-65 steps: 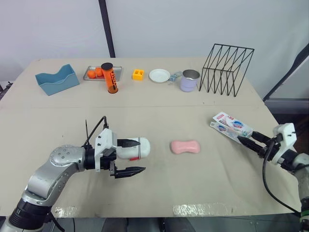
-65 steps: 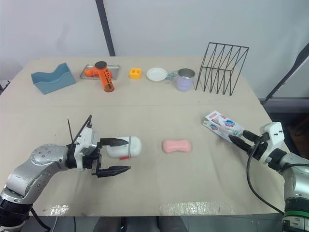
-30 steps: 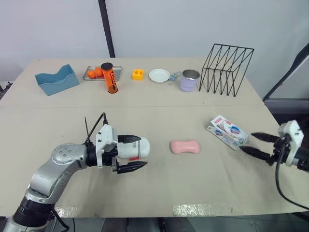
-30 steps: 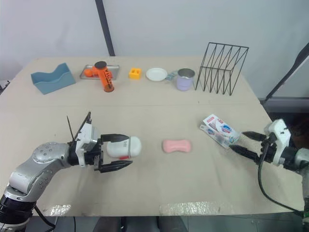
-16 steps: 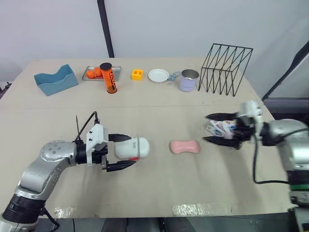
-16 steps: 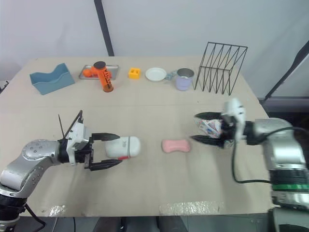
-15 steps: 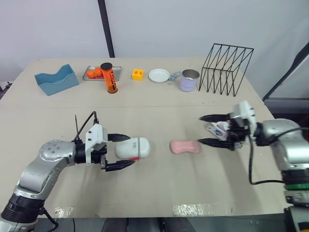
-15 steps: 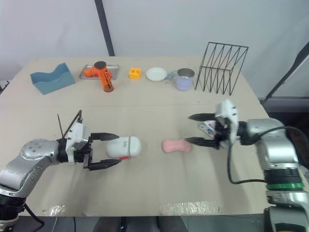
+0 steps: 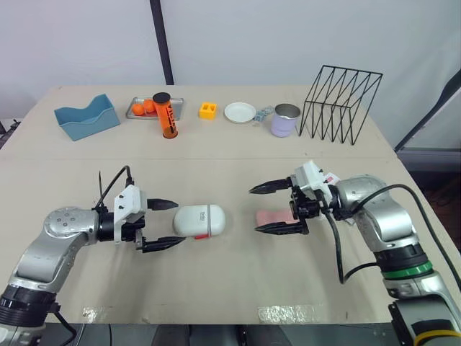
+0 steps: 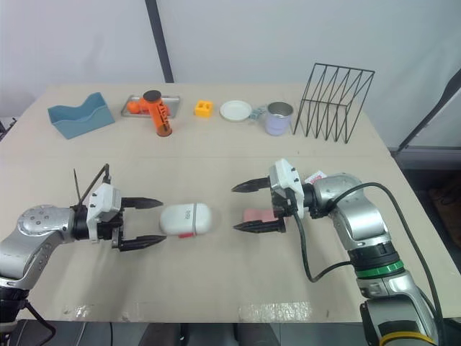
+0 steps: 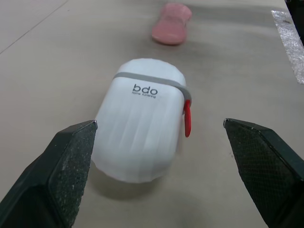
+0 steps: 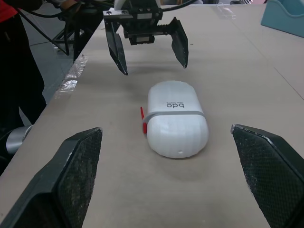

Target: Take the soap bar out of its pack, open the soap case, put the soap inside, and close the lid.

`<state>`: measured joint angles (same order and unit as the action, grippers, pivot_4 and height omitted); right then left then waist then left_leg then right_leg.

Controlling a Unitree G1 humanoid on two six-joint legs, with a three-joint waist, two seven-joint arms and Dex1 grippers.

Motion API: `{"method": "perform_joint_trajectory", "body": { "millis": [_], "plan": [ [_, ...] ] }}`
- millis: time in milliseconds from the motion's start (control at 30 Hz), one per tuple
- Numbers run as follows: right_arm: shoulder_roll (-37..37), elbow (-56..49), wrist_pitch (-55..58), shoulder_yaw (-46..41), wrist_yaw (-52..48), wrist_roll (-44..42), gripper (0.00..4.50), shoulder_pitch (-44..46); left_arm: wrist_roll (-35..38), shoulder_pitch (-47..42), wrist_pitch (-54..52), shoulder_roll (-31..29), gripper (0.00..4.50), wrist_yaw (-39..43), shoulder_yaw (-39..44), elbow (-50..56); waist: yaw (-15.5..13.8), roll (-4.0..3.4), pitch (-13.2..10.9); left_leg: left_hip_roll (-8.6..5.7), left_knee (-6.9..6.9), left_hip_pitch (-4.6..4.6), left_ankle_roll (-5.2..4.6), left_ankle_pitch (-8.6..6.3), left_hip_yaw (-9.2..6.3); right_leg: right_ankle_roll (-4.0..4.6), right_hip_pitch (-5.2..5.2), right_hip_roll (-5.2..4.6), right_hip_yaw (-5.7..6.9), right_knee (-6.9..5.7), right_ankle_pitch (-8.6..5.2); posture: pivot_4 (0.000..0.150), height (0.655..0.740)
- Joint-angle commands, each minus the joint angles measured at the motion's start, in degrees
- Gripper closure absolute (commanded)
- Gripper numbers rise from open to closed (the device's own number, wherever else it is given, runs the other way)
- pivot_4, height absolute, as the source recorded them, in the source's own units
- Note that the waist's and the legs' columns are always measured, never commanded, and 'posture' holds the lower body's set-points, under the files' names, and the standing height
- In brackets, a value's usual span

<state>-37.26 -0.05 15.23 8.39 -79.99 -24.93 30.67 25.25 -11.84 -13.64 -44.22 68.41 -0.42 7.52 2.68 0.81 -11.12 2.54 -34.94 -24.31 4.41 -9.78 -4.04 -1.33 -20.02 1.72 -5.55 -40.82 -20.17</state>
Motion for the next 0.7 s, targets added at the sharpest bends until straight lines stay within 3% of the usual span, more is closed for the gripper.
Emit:
{"method": "perform_joint_trajectory", "body": {
  "millis": [33,700],
  "plan": [
    [0.62,-2.33,0.03,0.26,0.75,0.32,0.04,0.74,-0.81,-2.17,2.01,-0.78,0.0,1.6,0.63,-1.53,0.01,0.0,0.0,0.0,0.0,0.0,0.0,0.0,0.0,0.0,0.0,0.0,0.0,-0.01,0.0,0.15,0.74],
    [2.47,-1.57,-2.06,0.56,2.78,1.77,0.04,-0.18,-6.8,-10.68,8.52,1.26,0.0,10.43,-5.6,-14.46,0.04,0.01,0.0,0.0,0.0,-0.03,0.01,0.01,0.01,0.02,-0.07,0.03,0.01,-0.07,0.01,0.15,0.74]
  ]
}}
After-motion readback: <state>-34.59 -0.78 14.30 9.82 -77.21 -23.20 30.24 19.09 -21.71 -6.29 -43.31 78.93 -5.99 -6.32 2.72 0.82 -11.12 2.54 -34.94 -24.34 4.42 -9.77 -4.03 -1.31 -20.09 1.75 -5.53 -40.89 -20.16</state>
